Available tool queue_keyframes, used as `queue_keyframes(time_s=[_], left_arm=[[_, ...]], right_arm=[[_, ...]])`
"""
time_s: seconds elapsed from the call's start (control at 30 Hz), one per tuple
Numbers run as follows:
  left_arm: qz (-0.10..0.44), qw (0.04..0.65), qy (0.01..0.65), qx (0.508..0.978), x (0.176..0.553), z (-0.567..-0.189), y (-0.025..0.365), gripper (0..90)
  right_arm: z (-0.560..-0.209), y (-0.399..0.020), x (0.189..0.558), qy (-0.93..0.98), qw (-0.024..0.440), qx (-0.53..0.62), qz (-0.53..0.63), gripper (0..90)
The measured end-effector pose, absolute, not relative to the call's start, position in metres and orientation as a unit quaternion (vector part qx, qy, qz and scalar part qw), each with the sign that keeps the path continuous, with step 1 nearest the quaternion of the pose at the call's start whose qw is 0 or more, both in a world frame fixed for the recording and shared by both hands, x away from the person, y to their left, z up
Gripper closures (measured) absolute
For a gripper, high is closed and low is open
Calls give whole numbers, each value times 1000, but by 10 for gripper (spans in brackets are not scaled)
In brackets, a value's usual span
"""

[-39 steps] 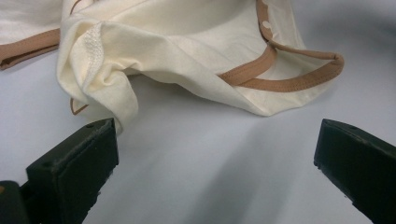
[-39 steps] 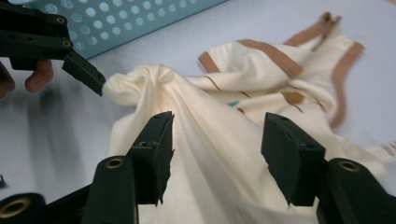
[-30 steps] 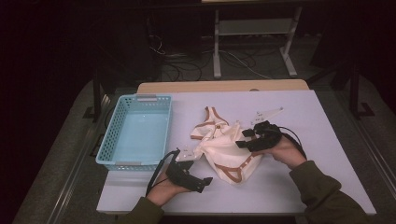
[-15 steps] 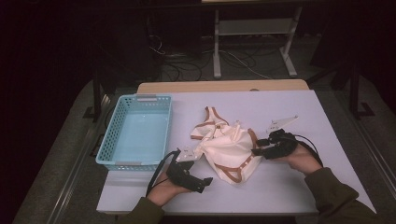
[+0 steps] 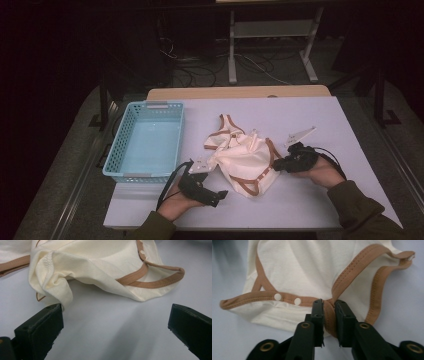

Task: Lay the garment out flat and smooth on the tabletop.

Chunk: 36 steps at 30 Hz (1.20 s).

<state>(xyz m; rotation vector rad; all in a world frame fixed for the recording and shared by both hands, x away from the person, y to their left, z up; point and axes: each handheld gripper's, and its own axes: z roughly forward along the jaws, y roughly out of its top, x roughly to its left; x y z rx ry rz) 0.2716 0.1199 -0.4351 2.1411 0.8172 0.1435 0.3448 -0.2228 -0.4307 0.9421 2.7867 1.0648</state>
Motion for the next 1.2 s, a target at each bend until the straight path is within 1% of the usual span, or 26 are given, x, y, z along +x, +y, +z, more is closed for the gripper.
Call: queue_keyframes(time_s=[0.07,0.17,0.27,0.53,0.6,0.8,0.9,0.93,1.03,1.2], left_arm=[[57,410,324,851,272,-435,120,0],[58,410,324,851,271,-435,119,0],[55,408,316,855,271,-433,119,0],[38,435,319,841,269,-426,109,0],[34,440,318,839,268,-422,106,0],[40,455,309,835,263,-410,99,0],[33,458,300,836,262,-406,90,0],[30,457,297,838,262,-407,86,0],[21,458,286,841,262,-409,75,41],[8,450,279,848,262,-417,56,48]], right_arm=[[-430,-223,343,892,4,299,339,830],[-430,-225,342,891,0,298,342,846],[-428,-229,341,886,-3,302,351,850],[-425,-233,339,879,-7,304,368,850],[-424,-233,339,878,-9,303,370,844],[-424,-235,338,877,-6,304,371,791],[-423,-235,338,876,-8,306,374,775],[-423,-236,339,875,-8,304,375,773],[-421,-237,339,876,-4,302,376,754],[-417,-242,337,876,3,298,378,747]])
